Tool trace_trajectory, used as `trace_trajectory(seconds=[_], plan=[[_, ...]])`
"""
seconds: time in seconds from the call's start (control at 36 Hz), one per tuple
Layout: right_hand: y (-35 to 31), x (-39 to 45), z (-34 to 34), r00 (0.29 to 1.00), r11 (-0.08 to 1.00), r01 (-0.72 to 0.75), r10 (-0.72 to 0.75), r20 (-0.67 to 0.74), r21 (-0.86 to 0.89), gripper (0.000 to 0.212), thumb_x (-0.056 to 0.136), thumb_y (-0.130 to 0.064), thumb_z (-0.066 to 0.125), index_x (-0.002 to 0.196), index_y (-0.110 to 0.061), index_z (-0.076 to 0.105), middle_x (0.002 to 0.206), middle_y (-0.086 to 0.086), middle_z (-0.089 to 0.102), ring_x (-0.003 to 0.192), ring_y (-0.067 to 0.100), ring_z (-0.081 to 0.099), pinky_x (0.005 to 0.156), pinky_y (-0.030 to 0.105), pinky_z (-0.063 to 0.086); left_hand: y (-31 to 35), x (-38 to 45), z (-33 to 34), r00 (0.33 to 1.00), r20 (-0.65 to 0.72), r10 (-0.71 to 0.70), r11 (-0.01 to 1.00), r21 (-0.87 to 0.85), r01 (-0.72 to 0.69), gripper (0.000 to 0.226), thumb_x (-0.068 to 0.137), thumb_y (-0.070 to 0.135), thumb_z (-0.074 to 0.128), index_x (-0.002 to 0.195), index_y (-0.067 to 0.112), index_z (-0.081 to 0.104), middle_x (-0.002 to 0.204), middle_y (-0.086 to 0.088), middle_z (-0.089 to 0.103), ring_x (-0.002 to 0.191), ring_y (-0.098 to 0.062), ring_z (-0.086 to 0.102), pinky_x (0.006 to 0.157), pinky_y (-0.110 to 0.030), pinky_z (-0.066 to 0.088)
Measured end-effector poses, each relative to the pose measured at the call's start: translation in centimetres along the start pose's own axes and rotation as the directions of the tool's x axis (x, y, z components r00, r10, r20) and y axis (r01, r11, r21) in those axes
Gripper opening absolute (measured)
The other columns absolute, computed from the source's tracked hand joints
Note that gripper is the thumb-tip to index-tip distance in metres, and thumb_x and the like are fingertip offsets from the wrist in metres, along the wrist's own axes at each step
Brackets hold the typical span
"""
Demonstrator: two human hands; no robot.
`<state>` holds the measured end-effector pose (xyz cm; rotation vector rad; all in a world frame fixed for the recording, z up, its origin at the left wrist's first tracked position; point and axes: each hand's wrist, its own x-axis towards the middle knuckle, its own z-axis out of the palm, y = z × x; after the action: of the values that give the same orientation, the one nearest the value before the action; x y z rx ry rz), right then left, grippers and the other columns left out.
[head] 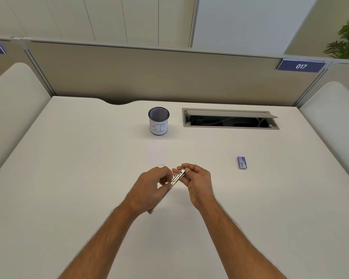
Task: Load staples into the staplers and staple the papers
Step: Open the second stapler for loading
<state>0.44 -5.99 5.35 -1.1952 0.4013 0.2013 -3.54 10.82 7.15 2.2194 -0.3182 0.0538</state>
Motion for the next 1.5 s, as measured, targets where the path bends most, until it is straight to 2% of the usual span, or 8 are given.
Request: trace_trajectory(seconds=[0.19, 0.36, 0.69, 1.0, 1.11, 1.19, 1.31, 1.5], plan=[[-0.1, -0.1, 0.2, 1.000, 1.000, 0.021, -0.021, -0.010, -0.003, 0.022, 0.101, 0.012, 0.042, 0.107, 0.013, 0.063, 0.106, 0.032, 0.066, 0.099, 0.042, 0.073, 0.091, 0.045, 0.061, -0.5, -0.5, 0.1, 1.000, -0.021, -0.015, 0.999, -0.053, 0.014, 0.019, 0.081, 0.009, 0.072, 0.088, 0.024, 0.063, 0.084, 0.012, 0.064, 0.082, -0.012, 0.060, 0.074, -0.022, 0.050], [-0.4, -0.2, 0.5, 0.997, 0.997, 0.076, -0.074, 0.038, -0.030, 0.021, 0.102, 0.008, 0.044, 0.109, 0.012, 0.063, 0.114, 0.033, 0.068, 0.100, 0.038, 0.074, 0.096, 0.047, 0.058, -1.4, -0.7, 0.9, 0.983, 0.011, -0.183, 0.978, -0.102, 0.184, 0.049, 0.079, 0.029, 0.083, 0.119, 0.034, 0.056, 0.115, 0.022, 0.057, 0.102, -0.005, 0.057, 0.079, -0.016, 0.049], [-0.7, -0.7, 1.3, 0.984, 0.981, 0.144, -0.128, 0.124, -0.133, 0.023, 0.101, 0.007, 0.046, 0.105, 0.005, 0.068, 0.110, 0.027, 0.071, 0.101, 0.033, 0.075, 0.095, 0.048, 0.059, -1.3, -1.3, 3.4, 0.923, -0.115, -0.367, 0.913, -0.234, 0.334, 0.006, 0.091, 0.029, 0.072, 0.094, 0.024, 0.073, 0.074, -0.002, 0.073, 0.072, -0.026, 0.067, 0.074, -0.049, 0.057], [-0.3, -0.6, 1.4, 0.985, 0.971, 0.168, -0.158, 0.073, -0.169, 0.018, 0.102, -0.002, 0.053, 0.111, -0.006, 0.067, 0.113, 0.022, 0.070, 0.099, 0.027, 0.075, 0.089, 0.040, 0.062, -0.8, -1.2, 3.2, 0.906, -0.205, -0.371, 0.919, -0.220, 0.327, 0.008, 0.093, 0.024, 0.068, 0.087, 0.021, 0.073, 0.065, -0.003, 0.065, 0.055, -0.009, 0.048, 0.058, -0.037, 0.048], [-0.1, -1.0, 1.8, 0.917, 0.765, 0.363, -0.394, 0.060, -0.533, 0.019, 0.097, -0.020, 0.064, 0.109, -0.034, 0.067, 0.113, -0.009, 0.058, 0.093, 0.007, 0.066, 0.077, 0.023, 0.057, -1.0, -1.2, 3.1, 0.895, -0.224, -0.385, 0.914, -0.225, 0.336, 0.009, 0.092, 0.022, 0.068, 0.085, 0.020, 0.072, 0.064, -0.004, 0.063, 0.053, -0.007, 0.045, 0.055, -0.032, 0.043], [0.0, -1.5, 1.9, 0.855, 0.615, 0.480, -0.486, 0.179, -0.626, 0.016, 0.093, -0.017, 0.068, 0.100, -0.031, 0.072, 0.104, -0.011, 0.055, 0.088, 0.003, 0.058, 0.073, 0.012, 0.045, -1.2, -1.3, 3.0, 0.898, -0.227, -0.378, 0.920, -0.201, 0.337, 0.011, 0.093, 0.022, 0.066, 0.084, 0.020, 0.070, 0.065, -0.003, 0.063, 0.055, -0.012, 0.048, 0.055, -0.031, 0.043], [0.8, -1.6, 1.7, 0.835, 0.444, 0.530, -0.422, 0.354, -0.722, 0.006, 0.091, -0.019, 0.070, 0.091, -0.022, 0.074, 0.096, -0.011, 0.055, 0.093, 0.003, 0.057, 0.073, 0.011, 0.043, -1.5, -1.1, 3.0, 0.901, -0.243, -0.360, 0.927, -0.202, 0.316, 0.009, 0.093, 0.018, 0.067, 0.085, 0.021, 0.070, 0.070, 0.000, 0.067, 0.065, -0.019, 0.058, 0.062, -0.033, 0.048], [1.4, -1.2, 2.3, 0.862, 0.362, 0.477, -0.369, 0.347, -0.801, 0.012, 0.093, -0.025, 0.065, 0.095, -0.020, 0.076, 0.095, -0.015, 0.052, 0.093, 0.002, 0.053, 0.070, 0.011, 0.038, -1.4, -0.8, 2.8, 0.910, -0.240, -0.339, 0.937, -0.171, 0.304, 0.010, 0.091, 0.011, 0.066, 0.088, 0.020, 0.071, 0.073, 0.004, 0.068, 0.069, -0.014, 0.058, 0.061, -0.021, 0.046]])
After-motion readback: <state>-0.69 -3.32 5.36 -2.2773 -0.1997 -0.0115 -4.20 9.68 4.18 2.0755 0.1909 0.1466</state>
